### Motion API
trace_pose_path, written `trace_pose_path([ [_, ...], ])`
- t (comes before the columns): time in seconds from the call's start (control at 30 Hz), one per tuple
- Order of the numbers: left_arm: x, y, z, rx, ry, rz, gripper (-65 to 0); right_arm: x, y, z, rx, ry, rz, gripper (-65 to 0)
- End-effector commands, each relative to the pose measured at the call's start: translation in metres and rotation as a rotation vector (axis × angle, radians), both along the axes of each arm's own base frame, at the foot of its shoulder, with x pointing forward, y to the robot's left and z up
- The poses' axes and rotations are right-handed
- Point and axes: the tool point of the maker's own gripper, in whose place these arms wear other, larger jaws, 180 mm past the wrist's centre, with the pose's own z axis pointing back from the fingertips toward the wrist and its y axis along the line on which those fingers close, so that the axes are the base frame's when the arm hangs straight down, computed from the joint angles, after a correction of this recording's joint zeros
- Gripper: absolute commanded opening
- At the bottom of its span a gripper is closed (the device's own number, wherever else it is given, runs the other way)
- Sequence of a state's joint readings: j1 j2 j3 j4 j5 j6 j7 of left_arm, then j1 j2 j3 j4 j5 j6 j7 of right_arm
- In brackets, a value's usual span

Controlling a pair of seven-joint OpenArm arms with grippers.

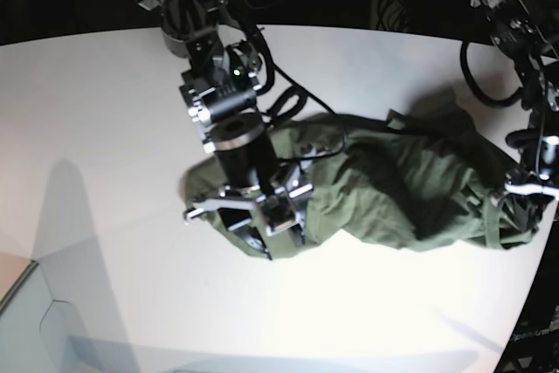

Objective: Layout the t-shirt on the table in an organized manner, then fold the t-shirt properly
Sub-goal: 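Release with the right gripper and pull the shirt with the left gripper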

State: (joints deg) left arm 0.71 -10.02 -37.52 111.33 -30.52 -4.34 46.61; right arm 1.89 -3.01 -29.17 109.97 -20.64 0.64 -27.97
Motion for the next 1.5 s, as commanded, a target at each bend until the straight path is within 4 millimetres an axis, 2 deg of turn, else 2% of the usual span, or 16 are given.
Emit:
trace_pose_path([
  [0.0, 0.009, 0.005, 0.030, 0.032, -0.083, 0.001, -64.8, 0.003, 0.000, 0.020, 0.026, -0.065, -0.002, -40.6],
  [0.1, 0.025, 0.008, 0.064, 0.053, -0.147, -0.009, -64.8, 0.005, -0.008, 0.018, 0.029, -0.057, -0.027, -40.6],
  [0.2, 0.036, 0.014, 0.102, 0.088, -0.230, -0.001, -64.8, 0.010, -0.025, 0.015, 0.029, -0.049, -0.078, -40.6],
  [0.33, 0.046, 0.026, 0.140, 0.109, -0.311, 0.014, -64.8, 0.017, -0.050, 0.013, 0.028, -0.045, -0.147, -40.6],
  [0.53, 0.059, 0.047, 0.184, 0.111, -0.400, 0.045, -64.8, 0.026, -0.096, 0.012, 0.025, -0.043, -0.269, -40.6],
  [0.77, 0.060, 0.049, 0.234, 0.122, -0.516, 0.050, -64.8, 0.028, -0.135, 0.010, 0.023, -0.038, -0.373, -40.6],
  [0.93, 0.059, 0.051, 0.266, 0.117, -0.596, 0.059, -64.8, 0.027, -0.151, 0.008, 0.025, -0.033, -0.416, -40.6],
  [1.17, 0.047, 0.051, 0.318, 0.120, -0.729, 0.071, -64.8, 0.027, -0.152, 0.009, 0.024, -0.036, -0.420, -40.6],
  [1.27, 0.049, 0.047, 0.320, 0.118, -0.731, 0.057, -64.8, 0.027, -0.152, 0.009, 0.024, -0.036, -0.420, -40.6],
  [1.37, 0.075, 0.004, 0.301, 0.165, -0.654, -0.061, -64.8, 0.027, -0.152, 0.009, 0.024, -0.036, -0.420, -40.6],
  [1.47, 0.097, -0.047, 0.267, 0.157, -0.575, -0.184, -64.8, 0.026, -0.159, 0.012, 0.026, -0.044, -0.437, -40.6],
])
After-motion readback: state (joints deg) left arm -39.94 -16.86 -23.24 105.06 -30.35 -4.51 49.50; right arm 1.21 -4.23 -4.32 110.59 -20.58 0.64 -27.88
